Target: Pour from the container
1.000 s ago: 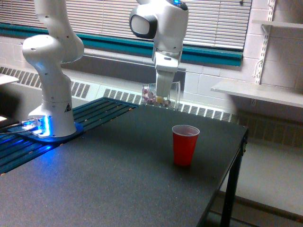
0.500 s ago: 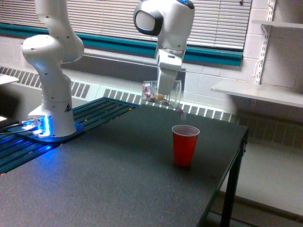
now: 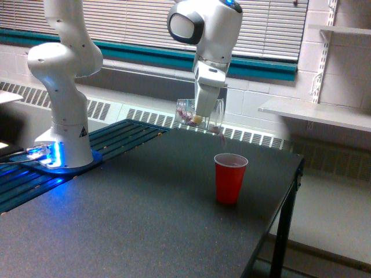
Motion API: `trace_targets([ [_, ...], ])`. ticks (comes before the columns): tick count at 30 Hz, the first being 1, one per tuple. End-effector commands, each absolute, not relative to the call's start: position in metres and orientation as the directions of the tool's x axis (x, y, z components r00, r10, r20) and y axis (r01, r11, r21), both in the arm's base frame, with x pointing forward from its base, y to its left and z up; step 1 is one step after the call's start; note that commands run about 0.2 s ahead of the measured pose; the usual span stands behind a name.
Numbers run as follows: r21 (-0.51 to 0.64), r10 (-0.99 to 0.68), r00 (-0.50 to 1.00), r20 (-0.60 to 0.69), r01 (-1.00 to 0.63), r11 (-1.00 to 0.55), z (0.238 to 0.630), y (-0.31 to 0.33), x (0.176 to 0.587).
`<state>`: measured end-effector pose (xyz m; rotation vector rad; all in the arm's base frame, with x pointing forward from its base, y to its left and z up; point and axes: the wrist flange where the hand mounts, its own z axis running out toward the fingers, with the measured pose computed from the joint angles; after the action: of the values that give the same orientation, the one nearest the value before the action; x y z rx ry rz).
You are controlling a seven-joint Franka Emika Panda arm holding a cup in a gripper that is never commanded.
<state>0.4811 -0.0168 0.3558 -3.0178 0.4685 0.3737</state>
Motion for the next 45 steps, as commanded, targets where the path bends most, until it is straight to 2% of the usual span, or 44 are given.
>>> trace_targets([
  [1,-0.012,-0.281,0.925,-0.255,-0.294,-0.956,0.363,-0.012,0.482],
  [45,-0.009,-0.281,0.919,-0.276,-0.294,-0.956,0.368,0.003,0.489],
])
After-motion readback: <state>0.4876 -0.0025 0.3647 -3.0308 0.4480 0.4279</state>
